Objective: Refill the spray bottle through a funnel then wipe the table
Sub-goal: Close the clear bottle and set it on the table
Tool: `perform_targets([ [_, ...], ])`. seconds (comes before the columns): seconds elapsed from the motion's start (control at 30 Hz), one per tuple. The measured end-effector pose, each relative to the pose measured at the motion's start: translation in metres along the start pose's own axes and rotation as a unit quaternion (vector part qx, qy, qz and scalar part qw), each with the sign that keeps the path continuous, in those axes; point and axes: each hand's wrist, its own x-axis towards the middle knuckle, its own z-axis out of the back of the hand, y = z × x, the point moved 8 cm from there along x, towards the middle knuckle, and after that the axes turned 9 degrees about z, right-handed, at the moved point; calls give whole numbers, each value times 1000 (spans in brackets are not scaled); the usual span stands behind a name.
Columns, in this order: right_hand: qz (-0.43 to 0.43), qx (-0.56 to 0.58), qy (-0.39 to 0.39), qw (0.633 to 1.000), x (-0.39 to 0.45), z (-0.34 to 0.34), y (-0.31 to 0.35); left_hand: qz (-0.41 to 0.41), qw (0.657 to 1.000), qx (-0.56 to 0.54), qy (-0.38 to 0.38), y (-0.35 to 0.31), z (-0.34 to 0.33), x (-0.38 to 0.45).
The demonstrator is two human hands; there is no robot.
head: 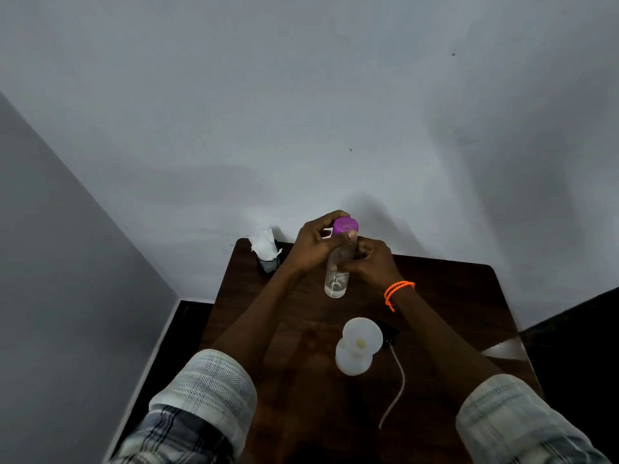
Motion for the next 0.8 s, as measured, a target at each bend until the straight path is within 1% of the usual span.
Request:
perform_targets([
  [0.1, -8, -9, -6, 1000, 9, -11, -6, 44, 998, -24, -33, 20, 1, 0],
  [0.17, -22, -16, -19, 999, 16, -18, -11, 76, 993, -20, -94, 40, 5, 1],
  [0.23, -43, -20, -26, 999, 24, -27, -22, 130, 979, -10, -159, 69, 12, 1],
  [0.3, -51, -24, -28, 998, 31, -38, -32, 175, 965, -26, -195, 101, 19, -1],
  [0.4, -58, -49, -21, 997, 47, -58, -54, 225, 953, -84, -187, 142, 19, -1],
  [0.5, -75, -69, -16, 995, 59, -75, -73, 277, 929, -172, -174, 182, 18, 2],
  [0.6, -85, -75, -19, 993, 70, -85, -90, 294, 917, -227, -142, 217, 15, 15],
  [0.7, -104, -74, -23, 992, 81, -91, -102, 303, 911, -248, -129, 240, 15, 26],
  [0.8, -110, -85, -36, 990, 90, -93, -108, 311, 910, -245, -125, 260, 14, 37],
])
